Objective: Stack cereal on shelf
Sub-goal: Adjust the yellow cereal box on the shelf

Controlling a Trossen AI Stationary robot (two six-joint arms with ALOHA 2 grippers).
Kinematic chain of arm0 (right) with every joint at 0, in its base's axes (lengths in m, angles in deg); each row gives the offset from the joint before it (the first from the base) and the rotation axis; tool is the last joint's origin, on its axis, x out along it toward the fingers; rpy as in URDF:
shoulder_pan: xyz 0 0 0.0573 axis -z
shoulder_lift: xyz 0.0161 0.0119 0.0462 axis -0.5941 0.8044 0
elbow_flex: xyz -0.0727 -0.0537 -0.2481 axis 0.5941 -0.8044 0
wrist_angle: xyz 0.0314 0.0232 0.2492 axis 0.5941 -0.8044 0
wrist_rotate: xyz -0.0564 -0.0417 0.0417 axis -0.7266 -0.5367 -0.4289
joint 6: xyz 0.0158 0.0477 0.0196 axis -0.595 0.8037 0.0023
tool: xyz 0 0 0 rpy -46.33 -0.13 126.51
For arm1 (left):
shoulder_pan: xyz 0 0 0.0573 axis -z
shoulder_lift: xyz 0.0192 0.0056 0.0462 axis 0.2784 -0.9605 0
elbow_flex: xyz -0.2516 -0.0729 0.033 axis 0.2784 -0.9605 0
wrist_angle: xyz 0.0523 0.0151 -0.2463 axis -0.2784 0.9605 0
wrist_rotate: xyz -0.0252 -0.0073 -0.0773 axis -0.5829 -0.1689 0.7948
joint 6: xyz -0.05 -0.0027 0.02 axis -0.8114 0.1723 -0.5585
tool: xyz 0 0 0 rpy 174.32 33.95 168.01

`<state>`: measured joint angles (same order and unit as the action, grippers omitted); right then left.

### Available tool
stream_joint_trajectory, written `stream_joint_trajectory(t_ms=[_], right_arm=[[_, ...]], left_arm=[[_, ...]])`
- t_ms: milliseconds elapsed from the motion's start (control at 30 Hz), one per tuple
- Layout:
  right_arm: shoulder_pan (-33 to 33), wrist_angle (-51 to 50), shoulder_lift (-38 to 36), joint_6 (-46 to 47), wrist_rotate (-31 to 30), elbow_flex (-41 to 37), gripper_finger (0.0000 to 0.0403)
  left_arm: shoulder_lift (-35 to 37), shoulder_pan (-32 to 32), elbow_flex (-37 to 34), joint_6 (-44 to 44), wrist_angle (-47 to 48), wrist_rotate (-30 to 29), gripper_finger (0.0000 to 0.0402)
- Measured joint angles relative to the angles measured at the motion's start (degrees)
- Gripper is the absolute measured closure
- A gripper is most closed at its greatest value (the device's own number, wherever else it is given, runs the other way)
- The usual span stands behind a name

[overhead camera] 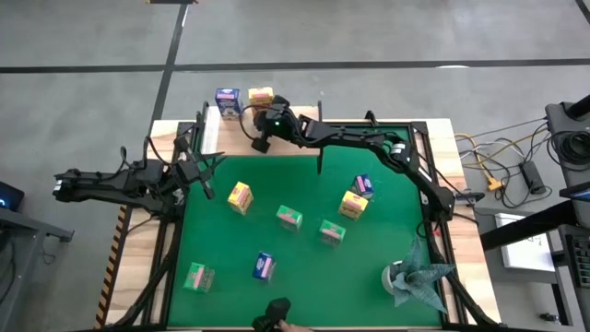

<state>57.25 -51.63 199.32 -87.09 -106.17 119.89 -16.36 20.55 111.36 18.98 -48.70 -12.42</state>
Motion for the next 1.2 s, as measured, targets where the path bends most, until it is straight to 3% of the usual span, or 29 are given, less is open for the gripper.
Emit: stream_joint_trajectory(t_ms=[933, 1200], right_arm=[[0.44, 6.61, 0.10, 1.09, -0.46, 1.36, 0.0394], [-0.21, 3.88, -0.25, 0.00, -0.68, 1.42, 0.0394]], left_arm=[[-0.02, 0.00, 0.00, 0.63, -0.02, 0.00, 0.0365], [-0.02, 0.00, 0.00, 0.66, -0.02, 0.00, 0.0365]])
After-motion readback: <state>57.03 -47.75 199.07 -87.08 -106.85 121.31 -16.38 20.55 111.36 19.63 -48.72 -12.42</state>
